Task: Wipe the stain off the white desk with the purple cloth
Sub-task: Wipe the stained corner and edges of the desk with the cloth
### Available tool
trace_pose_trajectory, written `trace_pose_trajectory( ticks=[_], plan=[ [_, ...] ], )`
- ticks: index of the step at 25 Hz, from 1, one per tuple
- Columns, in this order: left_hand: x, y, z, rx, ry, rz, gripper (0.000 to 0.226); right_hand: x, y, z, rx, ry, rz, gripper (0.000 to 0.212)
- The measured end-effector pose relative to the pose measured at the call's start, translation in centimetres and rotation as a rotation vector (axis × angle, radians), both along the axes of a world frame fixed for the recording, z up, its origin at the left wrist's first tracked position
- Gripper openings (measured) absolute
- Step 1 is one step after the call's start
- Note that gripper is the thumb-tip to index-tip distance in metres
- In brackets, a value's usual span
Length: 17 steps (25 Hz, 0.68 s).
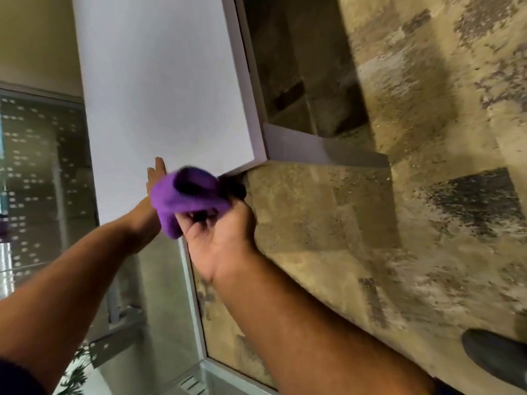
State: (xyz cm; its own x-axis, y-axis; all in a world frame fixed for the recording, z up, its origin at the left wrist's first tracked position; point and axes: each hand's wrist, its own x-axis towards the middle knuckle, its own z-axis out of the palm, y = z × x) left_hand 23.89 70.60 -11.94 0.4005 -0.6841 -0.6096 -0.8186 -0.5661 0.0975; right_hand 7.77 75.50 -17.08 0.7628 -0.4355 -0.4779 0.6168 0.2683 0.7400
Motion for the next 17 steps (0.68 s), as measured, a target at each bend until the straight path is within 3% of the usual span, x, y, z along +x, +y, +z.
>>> trace_pose_trajectory(
  ticks=[2,5,11,15,17],
  plan=[
    [-0.5,0.4,0.4,0.039,0.105,-0.09,0.05,-1.0,-2.1,-0.1,0.064,0.009,-0.014,0.04],
    [-0.8,0.0,0.2,-0.024,-0.037,-0.022,0.108,-4.7,-1.6,-1.4,0.033,0.13,-0.04,0.044],
    [0.9,-0.8,-0.7,0.121,-0.186,-0.15,0.09,-14.4,0.9,-4.5,-0.115,0.521,-0.03,0.019],
    [0.9,-0.4,-0.6,0.078,-0.144,-0.126,0.085,-20.4,-1.1,-5.1,-0.478,0.842,-0.127,0.032],
    [0.6,-0.4,-0.9,0.057,-0.122,-0.119,0.087,-20.8,-3.4,-4.6,-0.713,1.183,-0.008,0.03]
  ],
)
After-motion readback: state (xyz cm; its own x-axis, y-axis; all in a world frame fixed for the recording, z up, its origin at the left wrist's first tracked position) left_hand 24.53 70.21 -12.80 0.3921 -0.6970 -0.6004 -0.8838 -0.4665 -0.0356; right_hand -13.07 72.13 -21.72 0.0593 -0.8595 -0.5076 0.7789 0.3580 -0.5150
